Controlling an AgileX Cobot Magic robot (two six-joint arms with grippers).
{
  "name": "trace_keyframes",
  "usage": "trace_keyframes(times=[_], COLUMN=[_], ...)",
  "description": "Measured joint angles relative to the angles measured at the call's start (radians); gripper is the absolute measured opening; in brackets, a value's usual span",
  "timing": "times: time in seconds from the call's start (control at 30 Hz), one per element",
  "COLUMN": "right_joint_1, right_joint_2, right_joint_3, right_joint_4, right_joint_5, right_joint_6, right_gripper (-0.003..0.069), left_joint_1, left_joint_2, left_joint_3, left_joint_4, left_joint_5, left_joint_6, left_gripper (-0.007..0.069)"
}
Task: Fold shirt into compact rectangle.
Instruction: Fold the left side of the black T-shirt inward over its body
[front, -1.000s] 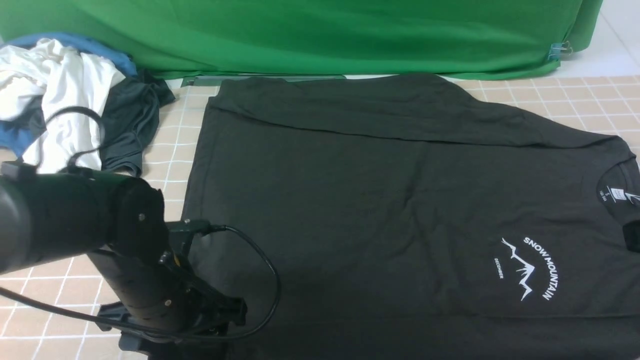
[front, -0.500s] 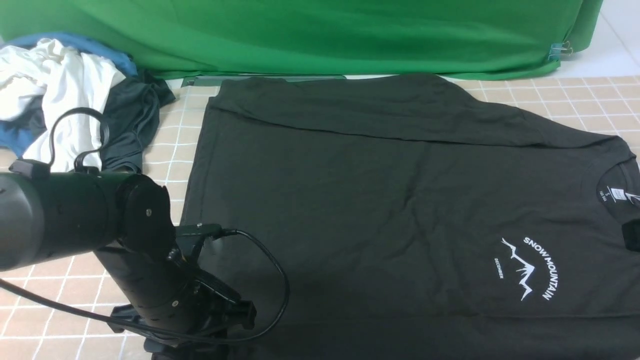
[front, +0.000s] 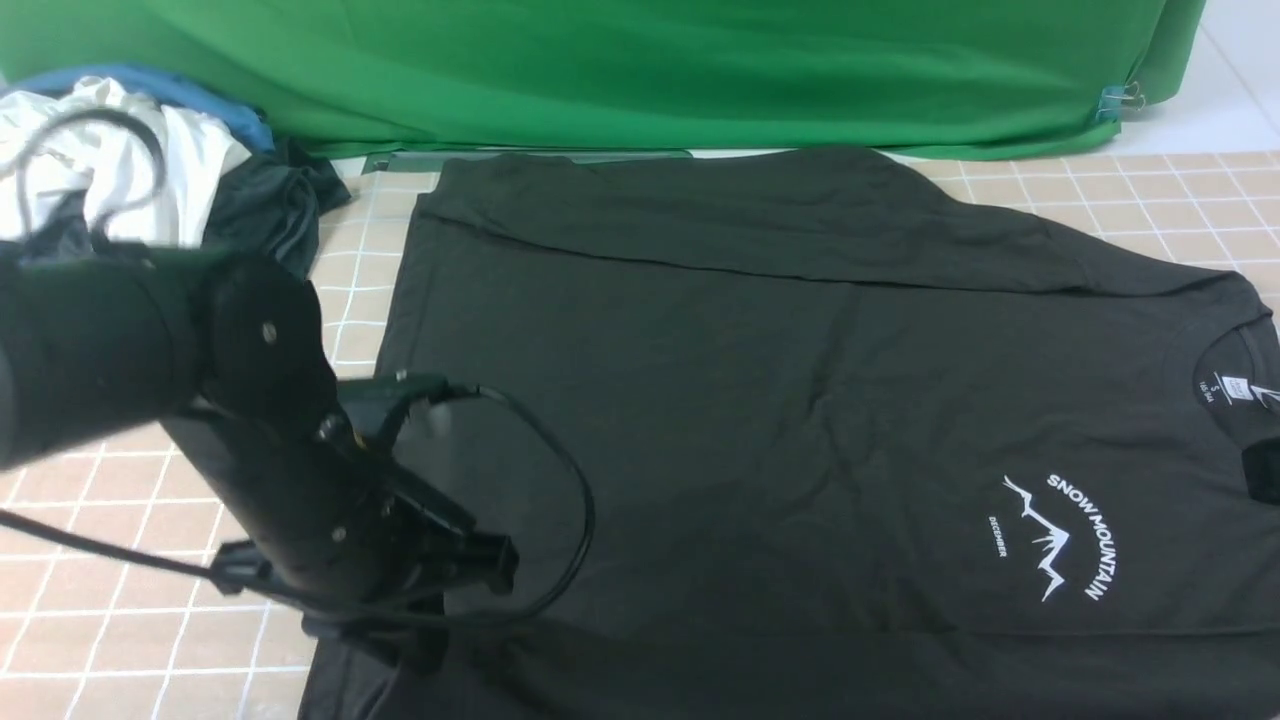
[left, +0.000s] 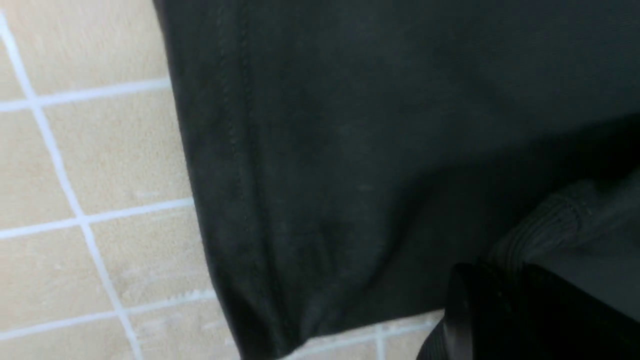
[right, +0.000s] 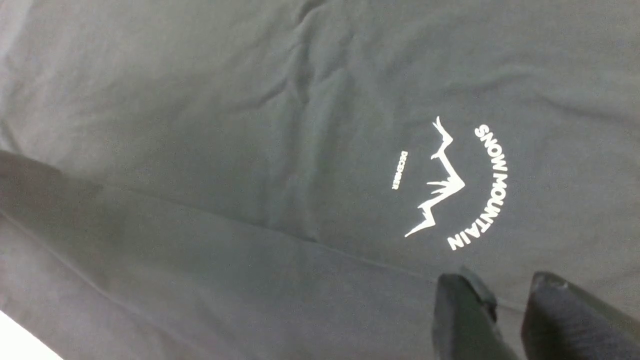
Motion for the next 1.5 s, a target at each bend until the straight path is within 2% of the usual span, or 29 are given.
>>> trace_keyframes(times=[0.37, 0.57, 0.83, 1.13, 1.33, 1.5], right_joint_1=[0.000, 0.000, 0.000, 0.000, 0.000, 0.000], right_joint_2=[0.000, 0.000, 0.000, 0.000, 0.000, 0.000], right_joint_3=[0.000, 0.000, 0.000, 0.000, 0.000, 0.000], right_joint_4=[0.000, 0.000, 0.000, 0.000, 0.000, 0.000], right_joint_5=[0.000, -0.003, -0.004, -0.009, -0.011, -0.021], right_joint_6=[0.000, 0.000, 0.000, 0.000, 0.000, 0.000], right_gripper=[0.0217, 0.0217, 0.0217, 0.0217, 0.0217, 0.0217], left_joint_1=[0.012, 0.112, 0.199, 0.207, 0.207, 0.207], left_joint_2=[-0.018, 0.008, 0.178, 0.303, 0.342, 0.360], left_joint_3=[-0.303, -0.459, -0.475, -0.475, -0.475, -0.475], left_joint_4=[0.109, 0.107, 0.081, 0.081, 0.138, 0.170], left_joint_5=[0.066, 0.109, 0.037, -0.102, -0.150, -0.178], left_joint_6=[-0.070, -0.099, -0.105, -0.105, -0.119, -0.141], left_gripper=[0.0029, 0.0029, 0.0029, 0.0029, 0.0034, 0.0113])
